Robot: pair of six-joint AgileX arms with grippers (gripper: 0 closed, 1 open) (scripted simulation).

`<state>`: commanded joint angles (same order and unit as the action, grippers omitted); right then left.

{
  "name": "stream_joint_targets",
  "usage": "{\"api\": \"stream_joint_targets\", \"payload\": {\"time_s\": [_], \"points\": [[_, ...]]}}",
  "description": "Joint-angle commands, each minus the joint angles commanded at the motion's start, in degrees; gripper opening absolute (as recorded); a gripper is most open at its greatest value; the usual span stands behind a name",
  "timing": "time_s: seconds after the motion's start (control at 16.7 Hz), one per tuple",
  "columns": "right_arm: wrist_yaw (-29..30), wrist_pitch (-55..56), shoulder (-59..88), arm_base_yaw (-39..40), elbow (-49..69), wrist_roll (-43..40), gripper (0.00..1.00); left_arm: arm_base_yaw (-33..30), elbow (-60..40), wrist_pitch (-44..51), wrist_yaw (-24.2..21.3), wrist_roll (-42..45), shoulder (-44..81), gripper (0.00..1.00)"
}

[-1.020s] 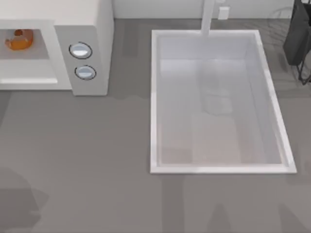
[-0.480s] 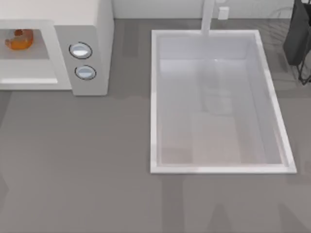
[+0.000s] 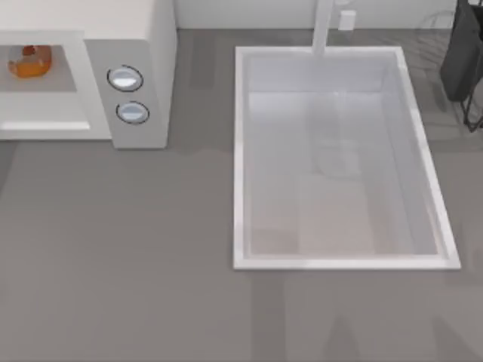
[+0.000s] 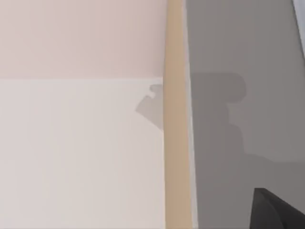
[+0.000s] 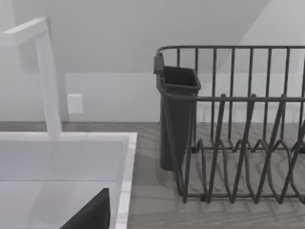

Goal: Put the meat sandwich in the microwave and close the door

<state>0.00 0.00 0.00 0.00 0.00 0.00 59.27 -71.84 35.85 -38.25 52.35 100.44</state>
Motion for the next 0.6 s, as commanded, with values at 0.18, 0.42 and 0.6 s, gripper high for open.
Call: {"api": "stream_joint_targets", "payload": {"time_s": [0.18, 0.42, 0.6], "points": [[0.0, 0.0, 0.0, 0.0, 0.0, 0.0, 1.0, 0.26, 5.68, -9.5, 0.03, 0.07, 2.77, 0.0], [0.0, 0.0, 0.0, 0.0, 0.0, 0.0, 1.0, 0.43, 10.25, -15.23, -0.11, 0.14, 5.01, 0.0], [0.0, 0.0, 0.0, 0.0, 0.0, 0.0, 1.0, 0.3, 10.25, -15.07, -0.15, 0.11, 4.75, 0.0]]}}
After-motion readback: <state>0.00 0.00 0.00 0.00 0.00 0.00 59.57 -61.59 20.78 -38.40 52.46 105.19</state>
